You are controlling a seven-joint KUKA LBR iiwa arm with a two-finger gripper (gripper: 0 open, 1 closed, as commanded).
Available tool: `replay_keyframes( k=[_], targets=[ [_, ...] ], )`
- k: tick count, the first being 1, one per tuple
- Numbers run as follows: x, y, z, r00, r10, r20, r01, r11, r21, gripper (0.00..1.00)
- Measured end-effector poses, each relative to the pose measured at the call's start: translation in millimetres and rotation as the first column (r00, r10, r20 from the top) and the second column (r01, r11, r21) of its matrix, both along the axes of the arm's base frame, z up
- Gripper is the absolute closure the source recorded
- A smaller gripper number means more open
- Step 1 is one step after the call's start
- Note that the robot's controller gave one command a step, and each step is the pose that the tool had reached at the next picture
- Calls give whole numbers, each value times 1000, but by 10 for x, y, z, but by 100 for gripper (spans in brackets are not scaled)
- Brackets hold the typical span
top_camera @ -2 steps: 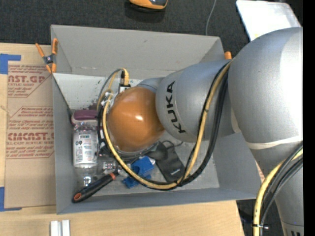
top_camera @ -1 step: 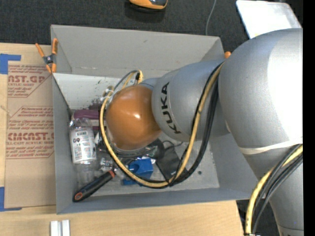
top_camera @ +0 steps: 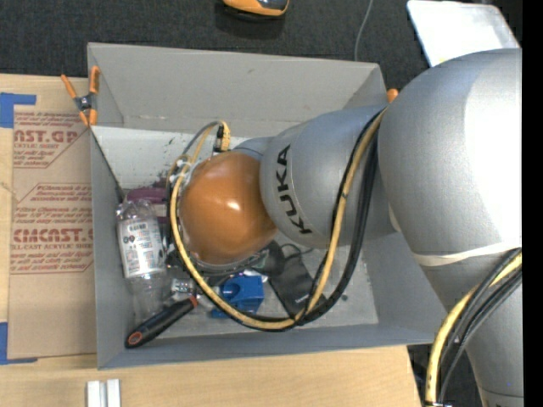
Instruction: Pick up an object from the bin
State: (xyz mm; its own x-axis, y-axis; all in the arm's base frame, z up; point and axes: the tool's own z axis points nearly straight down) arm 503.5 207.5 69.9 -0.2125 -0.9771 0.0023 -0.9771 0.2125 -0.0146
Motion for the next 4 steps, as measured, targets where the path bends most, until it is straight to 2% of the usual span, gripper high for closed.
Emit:
replay_keyframes(
  k=[1, 2, 3, 4],
  targets=[
    [48, 4, 1126, 994, -113, -2, 113, 994, 1, 100],
    [48, 3, 1126, 994, -113, -2, 113, 994, 1, 100],
    [93, 19, 1069, 996, 89, -2, -89, 996, -1, 100],
    [176, -5, 932, 902, 431, -5, -431, 902, -3, 100]
  ],
)
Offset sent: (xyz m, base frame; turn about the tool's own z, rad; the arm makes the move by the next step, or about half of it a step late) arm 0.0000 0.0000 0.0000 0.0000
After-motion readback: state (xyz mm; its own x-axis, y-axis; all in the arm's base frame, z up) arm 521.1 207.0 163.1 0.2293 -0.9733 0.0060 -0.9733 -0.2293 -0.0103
